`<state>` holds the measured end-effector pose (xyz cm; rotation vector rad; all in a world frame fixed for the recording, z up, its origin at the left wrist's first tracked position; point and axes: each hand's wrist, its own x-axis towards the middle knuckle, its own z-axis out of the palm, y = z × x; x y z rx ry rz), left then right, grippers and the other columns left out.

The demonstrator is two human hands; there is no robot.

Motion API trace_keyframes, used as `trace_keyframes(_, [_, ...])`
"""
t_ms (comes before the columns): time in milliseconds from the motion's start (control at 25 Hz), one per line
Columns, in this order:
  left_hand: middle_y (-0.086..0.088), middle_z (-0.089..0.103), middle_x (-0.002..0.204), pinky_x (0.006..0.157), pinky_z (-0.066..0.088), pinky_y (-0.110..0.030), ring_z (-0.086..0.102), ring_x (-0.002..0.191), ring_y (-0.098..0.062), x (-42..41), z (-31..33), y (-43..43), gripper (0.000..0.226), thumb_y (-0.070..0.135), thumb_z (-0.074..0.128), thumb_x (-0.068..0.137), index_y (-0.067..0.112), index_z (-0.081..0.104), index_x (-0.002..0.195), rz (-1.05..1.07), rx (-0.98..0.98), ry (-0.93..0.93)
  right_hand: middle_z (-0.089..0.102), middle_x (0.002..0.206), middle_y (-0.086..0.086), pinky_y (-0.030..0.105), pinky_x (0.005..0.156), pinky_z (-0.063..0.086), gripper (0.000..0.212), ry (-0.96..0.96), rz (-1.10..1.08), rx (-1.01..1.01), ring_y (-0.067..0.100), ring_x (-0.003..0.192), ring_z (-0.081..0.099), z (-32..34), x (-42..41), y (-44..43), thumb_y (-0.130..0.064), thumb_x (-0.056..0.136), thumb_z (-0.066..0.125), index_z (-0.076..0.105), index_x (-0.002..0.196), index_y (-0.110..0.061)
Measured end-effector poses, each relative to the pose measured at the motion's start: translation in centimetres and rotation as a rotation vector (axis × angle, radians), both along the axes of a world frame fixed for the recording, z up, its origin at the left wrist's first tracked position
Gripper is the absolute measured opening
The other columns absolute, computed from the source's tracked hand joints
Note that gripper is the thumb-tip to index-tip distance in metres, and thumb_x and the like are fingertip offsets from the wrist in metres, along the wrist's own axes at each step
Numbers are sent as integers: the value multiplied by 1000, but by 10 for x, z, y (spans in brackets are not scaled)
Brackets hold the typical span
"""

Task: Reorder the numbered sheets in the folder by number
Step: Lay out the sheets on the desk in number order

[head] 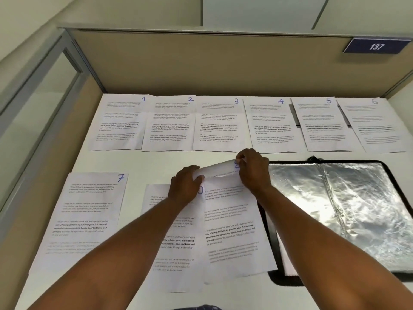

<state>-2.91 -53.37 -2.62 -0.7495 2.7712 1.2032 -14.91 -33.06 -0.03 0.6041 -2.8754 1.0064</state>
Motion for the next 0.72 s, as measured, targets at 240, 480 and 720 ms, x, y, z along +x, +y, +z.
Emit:
trace_keyframes(240, [-10,74,103,85,53,-37,67,96,-28,-19,37,-4,24,27,75,90,7,71,103,220,307,221,62,88,-16,45,87,46,21,166,-78,-210,5,85,61,38,-4,13,-1,89,66,65,92,-22])
trace_keyframes(480, [-5,74,94,88,55,-41,66,86,-18,-25,99,-16,9,8,75,89,15,72,94,252,516,408,67,107,-3,31,88,50,22,31,-155,-435,15,99,63,69,2,21,-2,94,62,62,111,-15])
trace_keyframes(720, [-3,73,92,81,52,-28,64,82,-12,-18,156,-39,11,9,75,89,12,72,98,246,532,522,70,98,-3,20,70,47,8,-58,-187,-429,18,90,65,93,12,12,-11,99,59,66,101,-14])
